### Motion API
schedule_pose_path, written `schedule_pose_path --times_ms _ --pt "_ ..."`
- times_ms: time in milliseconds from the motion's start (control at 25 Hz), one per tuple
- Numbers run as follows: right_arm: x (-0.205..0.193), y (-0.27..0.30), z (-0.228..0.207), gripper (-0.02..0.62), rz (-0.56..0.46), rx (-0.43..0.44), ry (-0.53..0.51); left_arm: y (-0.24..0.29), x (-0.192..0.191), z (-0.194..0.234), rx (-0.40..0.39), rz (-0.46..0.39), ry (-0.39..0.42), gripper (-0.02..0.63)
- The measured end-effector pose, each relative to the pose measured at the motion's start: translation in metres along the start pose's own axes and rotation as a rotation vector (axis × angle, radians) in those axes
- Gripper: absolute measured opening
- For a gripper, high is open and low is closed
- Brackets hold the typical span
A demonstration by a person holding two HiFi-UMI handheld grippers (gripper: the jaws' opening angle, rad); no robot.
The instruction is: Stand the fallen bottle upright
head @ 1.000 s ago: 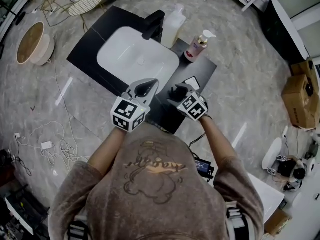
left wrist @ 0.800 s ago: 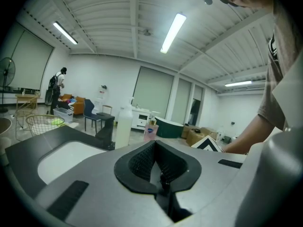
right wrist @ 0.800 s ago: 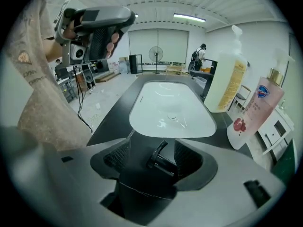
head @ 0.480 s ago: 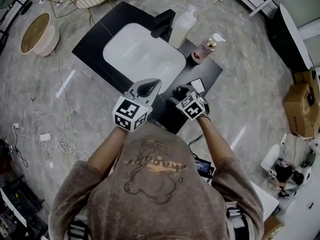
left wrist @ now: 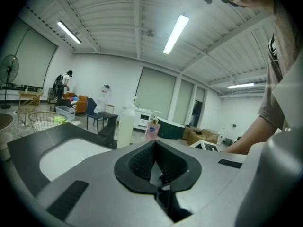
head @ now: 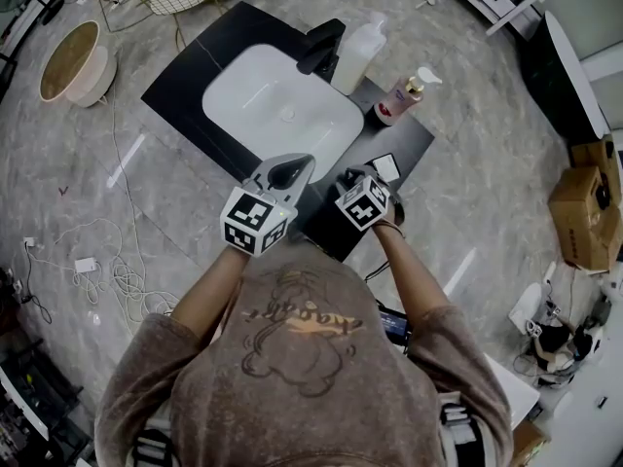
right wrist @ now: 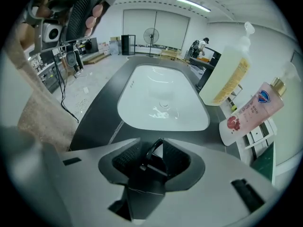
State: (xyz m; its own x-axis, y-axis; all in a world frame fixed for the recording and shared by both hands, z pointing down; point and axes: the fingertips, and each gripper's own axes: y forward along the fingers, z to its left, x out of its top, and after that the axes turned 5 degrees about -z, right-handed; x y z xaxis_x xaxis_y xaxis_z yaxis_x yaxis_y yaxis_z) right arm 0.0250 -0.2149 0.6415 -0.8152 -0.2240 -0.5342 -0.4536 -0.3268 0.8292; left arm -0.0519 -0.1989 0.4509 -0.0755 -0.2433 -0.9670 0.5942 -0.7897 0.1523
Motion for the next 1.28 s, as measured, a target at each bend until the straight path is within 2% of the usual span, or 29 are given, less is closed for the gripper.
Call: schedule_pose_path --times_ms 40,280,480,800,1280 --pt "-0.001 0.000 -0.001 0.118 0.010 -0.004 -0.001 0.000 0.000 0.000 0.000 -0.001 -0.001 0.018" --pt "-0.002 0.000 -0.002 0.126 0.023 -0.007 -0.001 -0.003 -0.002 0.002 0.000 -0.004 -0.008 0.018" --pt "-0.005 -0.006 0.001 0.082 -0.003 0.009 0.089 -0.004 -0.003 0.002 -0.009 -0.003 -0.011 0.018" --pt "-0.011 -0.014 0.001 0.054 -0.030 0.010 0.107 0.002 -0.001 -0.005 -0.035 -0.006 -0.008 0.018" --pt "-0.005 -0.034 -0.005 0.042 -0.114 0.062 0.289 0.012 0.003 -0.013 -0.079 0.001 0.011 0.018"
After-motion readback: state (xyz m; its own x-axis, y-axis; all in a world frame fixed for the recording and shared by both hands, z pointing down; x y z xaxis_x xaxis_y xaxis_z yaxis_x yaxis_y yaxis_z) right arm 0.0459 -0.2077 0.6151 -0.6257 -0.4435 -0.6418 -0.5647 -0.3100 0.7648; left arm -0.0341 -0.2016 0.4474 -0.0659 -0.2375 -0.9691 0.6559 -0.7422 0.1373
